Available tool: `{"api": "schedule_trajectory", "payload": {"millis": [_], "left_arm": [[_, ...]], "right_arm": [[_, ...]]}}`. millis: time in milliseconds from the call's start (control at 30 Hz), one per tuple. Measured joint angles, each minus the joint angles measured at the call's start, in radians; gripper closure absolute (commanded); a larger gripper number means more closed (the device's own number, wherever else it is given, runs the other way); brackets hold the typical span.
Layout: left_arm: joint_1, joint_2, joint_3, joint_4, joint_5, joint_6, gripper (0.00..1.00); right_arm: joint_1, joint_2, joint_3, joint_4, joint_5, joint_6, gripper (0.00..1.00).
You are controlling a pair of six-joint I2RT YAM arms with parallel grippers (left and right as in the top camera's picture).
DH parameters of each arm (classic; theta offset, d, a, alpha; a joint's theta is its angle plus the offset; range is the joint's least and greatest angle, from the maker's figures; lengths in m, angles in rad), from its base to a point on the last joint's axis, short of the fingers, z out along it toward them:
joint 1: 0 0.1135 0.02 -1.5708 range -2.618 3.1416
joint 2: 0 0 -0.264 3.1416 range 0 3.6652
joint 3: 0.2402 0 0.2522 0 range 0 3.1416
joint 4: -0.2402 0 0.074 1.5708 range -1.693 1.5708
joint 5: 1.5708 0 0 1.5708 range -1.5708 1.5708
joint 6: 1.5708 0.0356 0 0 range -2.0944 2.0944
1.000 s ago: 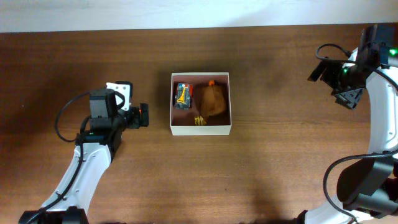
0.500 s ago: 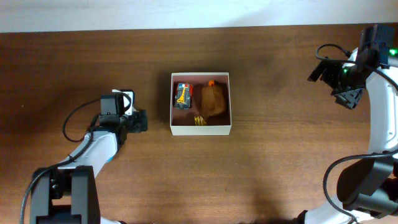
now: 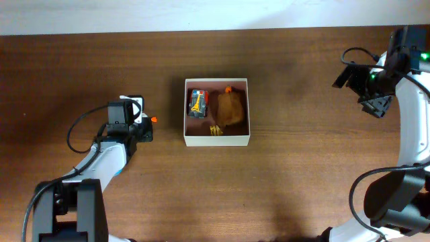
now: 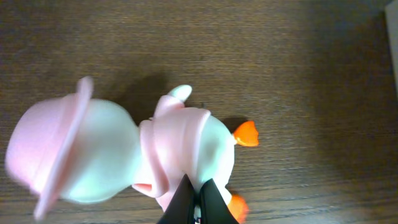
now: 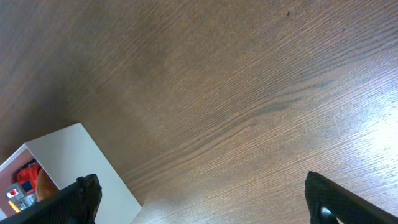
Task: Pack container
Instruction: 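Lift the duck and carry it right into the box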
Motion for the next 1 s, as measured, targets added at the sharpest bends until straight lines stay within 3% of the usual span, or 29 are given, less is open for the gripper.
{"api": "schedule_trajectory", "payload": {"millis": [233,467,700,1000], "left_arm": [[0.000,-0.083,0.029,-0.066,0.062,-0.003,0.98],[-0.055,-0.327,0.141,-0.200,0.084,-0.004,0.98],[-0.240,-0.491,0.158,-0.271,0.087,-0.021,0.98],[-0.500,-0.434,0.158,-0.268,-0.035,-0.155,0.98]], "right_arm": [[0.000,0.000,0.000,0.000,0.000,0.000,0.01],[0.000,0.000,0.000,0.000,0.000,0.000,0.01],[0.000,0.000,0.000,0.000,0.000,0.000,0.01],[0.000,0.000,0.000,0.000,0.000,0.000,0.01]]}}
